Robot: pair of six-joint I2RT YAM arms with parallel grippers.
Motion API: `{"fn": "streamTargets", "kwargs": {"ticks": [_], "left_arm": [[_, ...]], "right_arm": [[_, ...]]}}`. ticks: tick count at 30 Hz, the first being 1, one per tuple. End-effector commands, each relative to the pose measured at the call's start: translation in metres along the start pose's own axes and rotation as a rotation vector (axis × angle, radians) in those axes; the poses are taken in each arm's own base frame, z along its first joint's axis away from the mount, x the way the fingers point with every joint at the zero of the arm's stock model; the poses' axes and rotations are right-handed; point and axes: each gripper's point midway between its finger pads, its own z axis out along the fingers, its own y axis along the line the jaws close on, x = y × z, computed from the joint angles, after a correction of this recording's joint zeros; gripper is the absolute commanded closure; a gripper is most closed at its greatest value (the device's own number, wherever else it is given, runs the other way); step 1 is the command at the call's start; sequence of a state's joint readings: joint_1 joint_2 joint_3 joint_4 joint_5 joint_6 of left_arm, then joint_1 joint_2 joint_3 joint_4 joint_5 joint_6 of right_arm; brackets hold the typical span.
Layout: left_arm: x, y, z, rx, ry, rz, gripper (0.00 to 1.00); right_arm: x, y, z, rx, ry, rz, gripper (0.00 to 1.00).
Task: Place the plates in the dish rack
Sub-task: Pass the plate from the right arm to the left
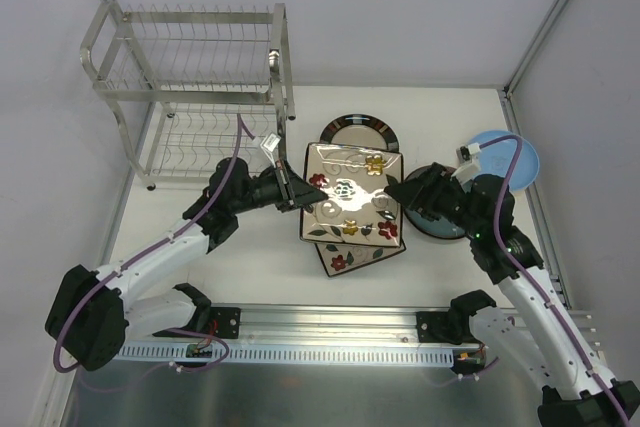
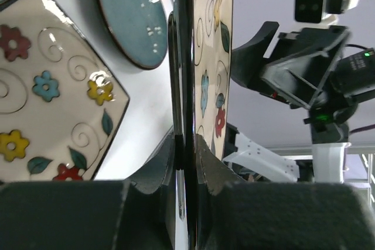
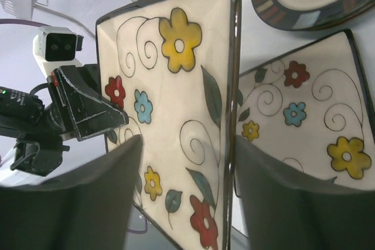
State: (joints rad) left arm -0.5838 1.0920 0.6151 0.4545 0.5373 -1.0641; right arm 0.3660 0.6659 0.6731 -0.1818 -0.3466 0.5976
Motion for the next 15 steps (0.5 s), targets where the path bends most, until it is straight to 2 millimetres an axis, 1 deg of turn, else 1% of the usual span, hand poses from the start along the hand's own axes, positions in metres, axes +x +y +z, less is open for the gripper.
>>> {"fn": "streamTargets", "kwargs": {"ticks": [1,3,4,5,6,7,8,9,10,11,12,14,15], "left_arm": [[-0.031,-0.072,-0.012,0.166,-0.103,0.197,1.0],[-0.034,-0.08,-0.014,0.162,-0.104,0.223,1.0],[-0.032,-0.075,-0.015,0.134,-0.093,0.242,1.0],[-0.035,-0.082,-0.016,0.139,-0.097,0.264,1.0],[-0.036,-0.083,-0.018,0.131,-0.097,0.28,1.0],[-0.038,-0.085,-0.02,0.127,-0.103,0.322,1.0],[-0.035,-0.082,-0.022,0.102,-0.088,0.33,1.0],[-0.039,-0.091,-0.025,0.11,-0.096,0.36,1.0],[-0.04,-0.095,-0.028,0.115,-0.099,0.41,1.0],[-0.041,-0.101,-0.031,0.116,-0.099,0.43,1.0],[-0.043,-0.106,-0.033,0.121,-0.105,0.453,1.0],[-0.046,-0.114,-0.038,0.122,-0.115,0.509,1.0],[-0.05,-0.123,-0.041,0.123,-0.122,0.529,1.0]], "right_arm": [[-0.012,0.017,-0.011,-0.03,-0.035,-0.092,0.28],[-0.014,0.014,-0.014,-0.007,-0.039,-0.126,0.21],[-0.014,0.013,-0.017,0.011,-0.033,-0.135,0.15],[-0.015,0.013,-0.019,0.02,-0.031,-0.147,0.13],[-0.017,0.011,-0.02,0.041,-0.038,-0.157,0.11],[-0.014,0.006,-0.023,0.065,-0.023,-0.176,0.07],[-0.016,0.006,-0.026,0.075,-0.026,-0.193,0.06],[-0.021,0.008,-0.029,0.084,-0.038,-0.205,0.04],[-0.019,0.005,-0.032,0.106,-0.027,-0.224,0.01],[-0.02,0.004,-0.034,0.118,-0.029,-0.234,0.0],[-0.027,0.008,-0.039,0.125,-0.052,-0.25,0.0],[-0.028,0.005,-0.045,0.154,-0.053,-0.275,0.0],[-0.035,0.008,-0.049,0.164,-0.081,-0.29,0.0]]}}
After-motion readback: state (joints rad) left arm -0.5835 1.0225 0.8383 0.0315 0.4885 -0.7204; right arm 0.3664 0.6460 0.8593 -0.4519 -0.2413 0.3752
